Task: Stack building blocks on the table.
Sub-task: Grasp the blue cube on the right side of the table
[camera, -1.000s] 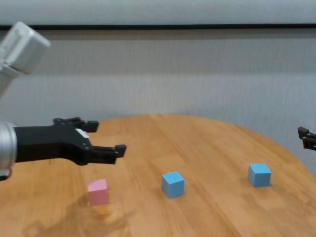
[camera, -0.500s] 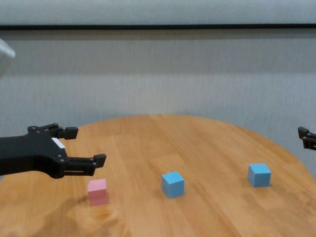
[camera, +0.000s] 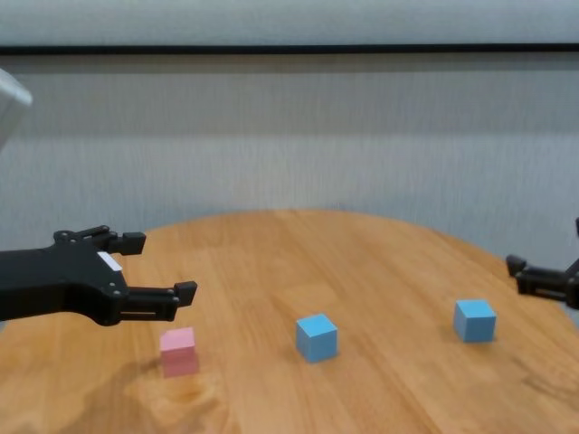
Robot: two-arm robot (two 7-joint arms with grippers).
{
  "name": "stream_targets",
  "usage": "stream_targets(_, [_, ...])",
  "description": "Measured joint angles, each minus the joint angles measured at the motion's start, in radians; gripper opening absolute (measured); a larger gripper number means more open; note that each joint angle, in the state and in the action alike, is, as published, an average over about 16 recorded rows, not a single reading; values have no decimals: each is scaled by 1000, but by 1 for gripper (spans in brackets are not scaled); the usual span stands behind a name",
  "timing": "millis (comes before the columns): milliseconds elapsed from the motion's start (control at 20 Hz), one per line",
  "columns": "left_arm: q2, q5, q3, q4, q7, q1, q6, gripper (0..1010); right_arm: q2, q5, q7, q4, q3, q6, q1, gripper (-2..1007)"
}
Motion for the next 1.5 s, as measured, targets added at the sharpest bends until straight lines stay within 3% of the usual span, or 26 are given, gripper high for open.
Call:
stream_targets(400, [-3, 0, 1, 3, -1, -4, 3, 1002, -77, -5, 5, 49, -14, 81, 30, 1003])
stream_targets(750, [-4, -1, 2, 4, -1, -5, 4, 1002, -135, -29, -9, 91, -20, 122, 59, 1003])
stream_targets(1050, [-5, -1, 2, 4, -1, -6, 4, 1002, -165, -51, -15, 110, -18, 142, 71, 1003])
stream_targets(1500, [-5, -1, 3, 5, -1, -6, 5, 1003, -193, -71, -15, 121, -9, 167, 68, 1003])
